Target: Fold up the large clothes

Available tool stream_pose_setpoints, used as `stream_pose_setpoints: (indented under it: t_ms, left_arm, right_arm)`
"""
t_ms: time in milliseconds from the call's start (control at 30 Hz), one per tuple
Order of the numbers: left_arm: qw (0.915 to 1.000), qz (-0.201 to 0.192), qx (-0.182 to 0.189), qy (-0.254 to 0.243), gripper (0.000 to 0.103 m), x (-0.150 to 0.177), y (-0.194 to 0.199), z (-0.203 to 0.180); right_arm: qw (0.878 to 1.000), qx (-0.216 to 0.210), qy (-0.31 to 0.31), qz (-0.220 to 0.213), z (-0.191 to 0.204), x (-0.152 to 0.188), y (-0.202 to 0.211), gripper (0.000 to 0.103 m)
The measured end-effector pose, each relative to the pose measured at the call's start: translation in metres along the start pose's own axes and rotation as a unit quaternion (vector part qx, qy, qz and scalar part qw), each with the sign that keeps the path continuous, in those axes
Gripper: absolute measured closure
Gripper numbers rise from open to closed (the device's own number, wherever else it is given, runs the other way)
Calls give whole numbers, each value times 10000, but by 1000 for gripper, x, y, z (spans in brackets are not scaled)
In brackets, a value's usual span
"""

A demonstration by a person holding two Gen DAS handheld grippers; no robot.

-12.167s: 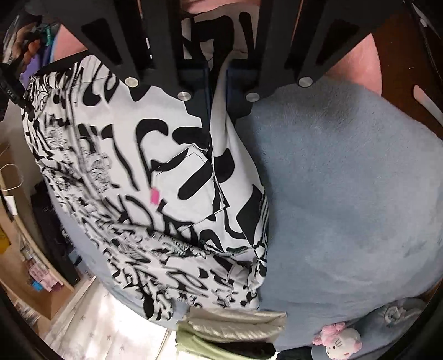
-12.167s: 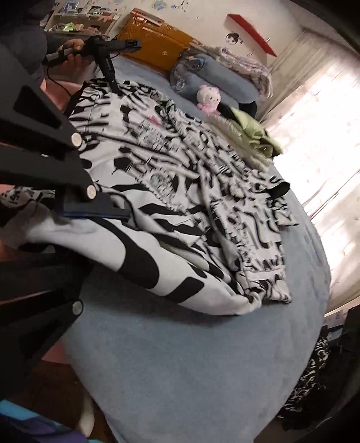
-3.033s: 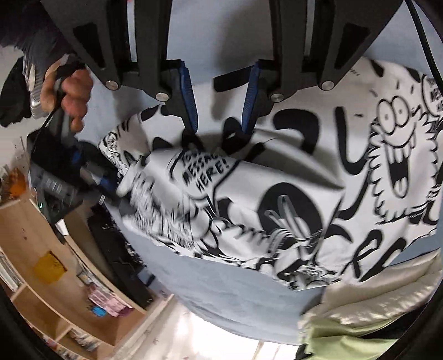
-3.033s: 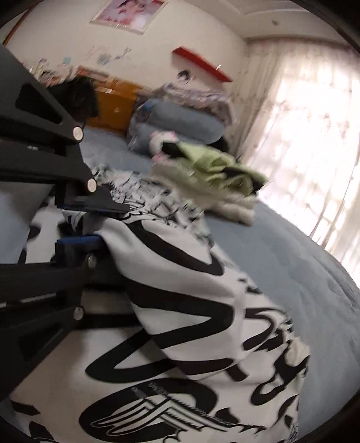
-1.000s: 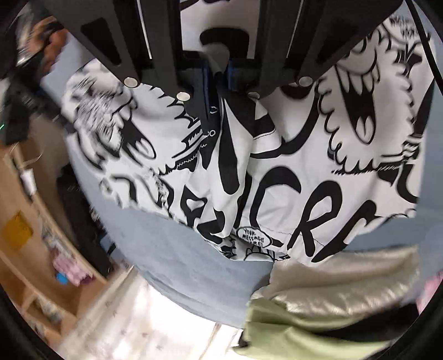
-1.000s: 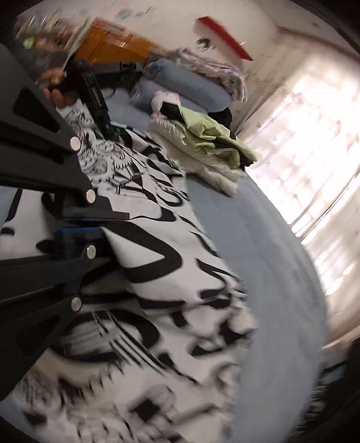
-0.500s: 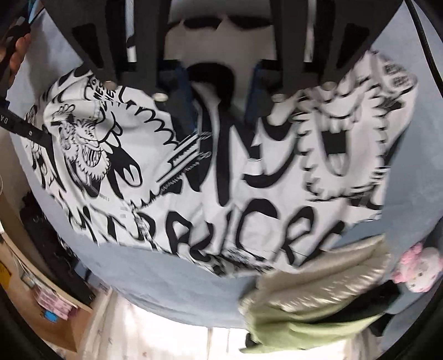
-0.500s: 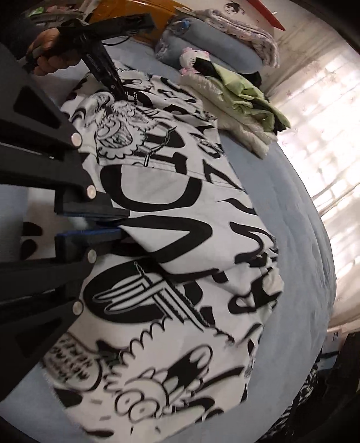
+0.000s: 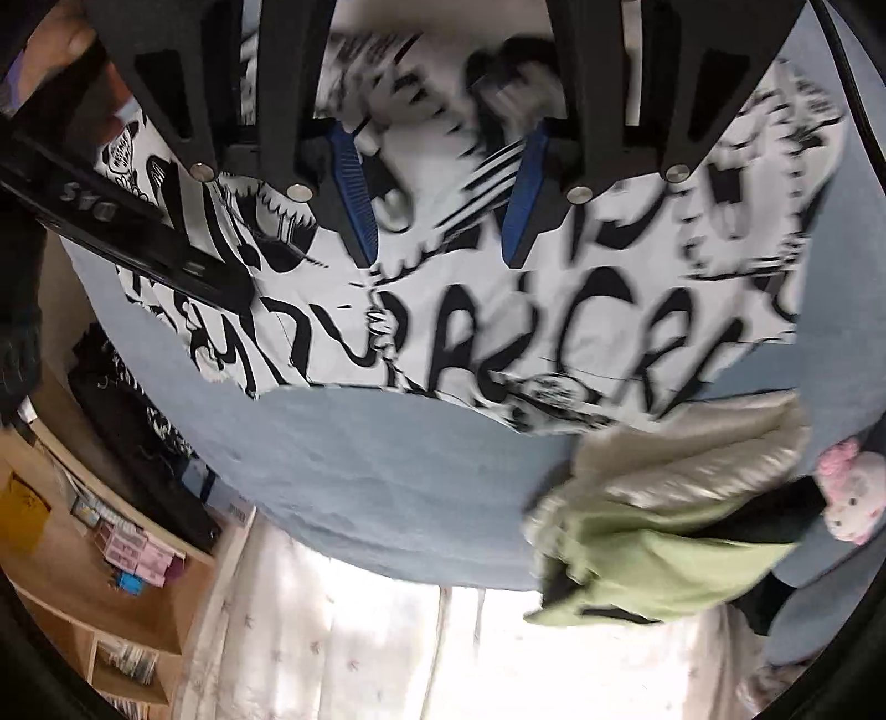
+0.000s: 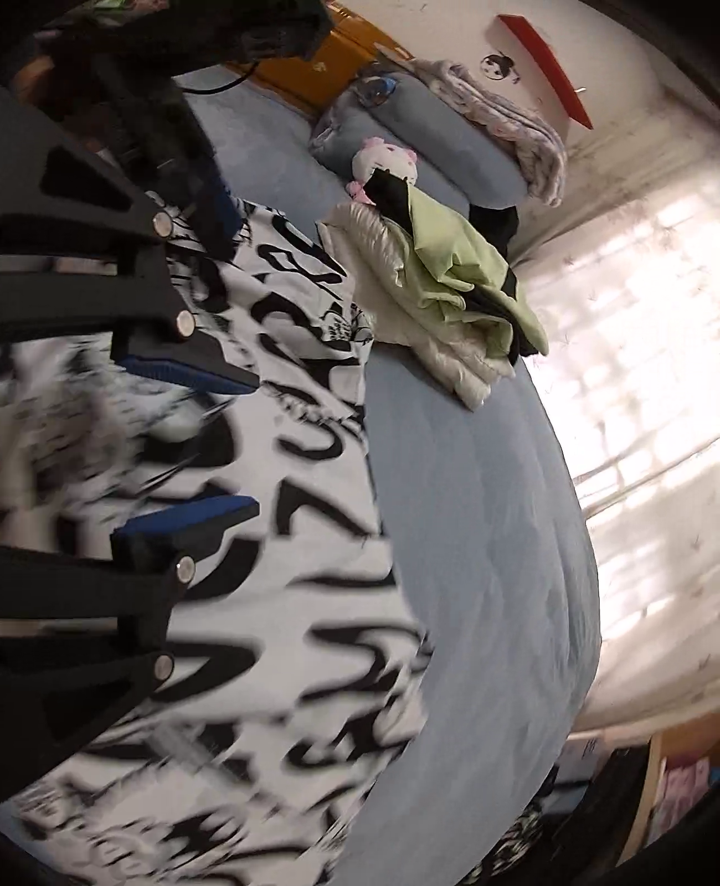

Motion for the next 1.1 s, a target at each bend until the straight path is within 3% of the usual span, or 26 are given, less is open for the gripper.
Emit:
stream_pose_setpoints:
  t_ms: [100, 200, 300, 467, 567, 700, 1100]
  left_arm:
    - [9995, 294, -82, 24, 58, 10, -32, -5]
    - [9966, 666, -465, -105, 58, 32, -58, 8]
    - [9979, 506, -399, -113, 58, 39, -51, 20]
    - [9977, 534, -419, 0, 58, 45, -43, 29]
    - [9968, 572, -552, -6, 58, 44, -38, 25]
    - [9967, 604, -545, 51, 58, 42, -20, 20]
    - [9969, 316, -629, 342, 56, 23, 79, 20]
  right_arm:
    - [9992, 205, -59, 344, -9, 6, -30, 65]
    - [9986, 291, -23, 452, -29, 22, -33, 65]
    - [9956, 814, 367, 287, -46, 35, -11, 65]
    - [9963, 726, -269, 374, -81, 50, 16, 65]
    - [9949, 756, -518, 427, -83, 50, 21, 64]
    - [9941, 778, -615, 438, -72, 47, 30, 55]
    - [9954, 548, -763, 180, -32, 44, 92, 54]
Point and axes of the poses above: each gripper's, at about its wrist camera, not at the fingertips, and y roughly against the way its jaws point, z to its left, x to its underside, the point moved 3 cm from there along -y, roughly the way its jaws point, and after that the axes turned 8 degrees about -z, right-handed, at the moved point
